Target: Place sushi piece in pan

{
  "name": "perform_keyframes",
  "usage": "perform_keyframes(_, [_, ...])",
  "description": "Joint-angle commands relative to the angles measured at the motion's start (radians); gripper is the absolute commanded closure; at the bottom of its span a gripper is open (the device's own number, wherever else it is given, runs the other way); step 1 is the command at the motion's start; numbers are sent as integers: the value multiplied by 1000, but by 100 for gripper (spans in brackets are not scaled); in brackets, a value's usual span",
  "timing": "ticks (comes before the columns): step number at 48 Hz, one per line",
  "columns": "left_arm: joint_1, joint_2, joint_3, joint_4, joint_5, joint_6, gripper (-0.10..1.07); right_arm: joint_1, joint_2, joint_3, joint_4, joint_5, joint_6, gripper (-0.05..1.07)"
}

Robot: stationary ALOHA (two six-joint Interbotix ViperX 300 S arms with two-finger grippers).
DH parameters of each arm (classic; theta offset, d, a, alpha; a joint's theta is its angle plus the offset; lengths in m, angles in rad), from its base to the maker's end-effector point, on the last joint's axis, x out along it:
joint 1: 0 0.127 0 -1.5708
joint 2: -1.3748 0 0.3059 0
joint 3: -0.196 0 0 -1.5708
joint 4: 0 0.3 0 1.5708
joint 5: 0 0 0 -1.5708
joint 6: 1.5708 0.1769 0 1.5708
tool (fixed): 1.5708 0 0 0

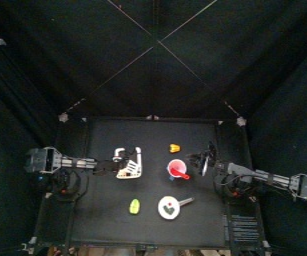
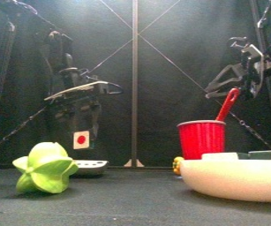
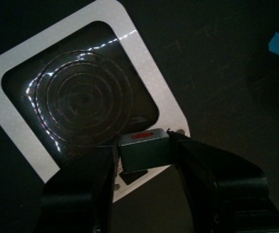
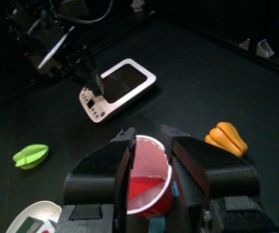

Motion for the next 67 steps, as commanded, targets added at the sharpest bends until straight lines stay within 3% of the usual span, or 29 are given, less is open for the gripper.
perform_keyframes(1, [-11, -20, -14, 5, 2, 8, 29, -3, 3, -11, 3, -2, 0, 32])
perform_keyframes(8, [-74, -37, -29, 86, 41, 25, 30, -2, 3, -9, -2, -2, 0, 32])
perform_keyframes(21, [-207, -32, -60, 276, 308, 26, 30, -3, 3, -9, 2, -2, 0, 32])
perform_keyframes(35, [-244, 35, -46, 385, 681, 23, 29, -3, 3, -11, 3, -2, 0, 32])
perform_keyframes(42, [-252, 100, -71, 408, 810, 23, 29, -3, 3, -11, 2, -2, 0, 32])
perform_keyframes(51, [-252, 170, -129, 462, 859, 20, 28, -3, 3, -9, 3, -2, 0, 32])
perform_keyframes(67, [-247, 285, -224, 472, 862, 20, 24, -2, 3, -11, 2, -2, 0, 32])
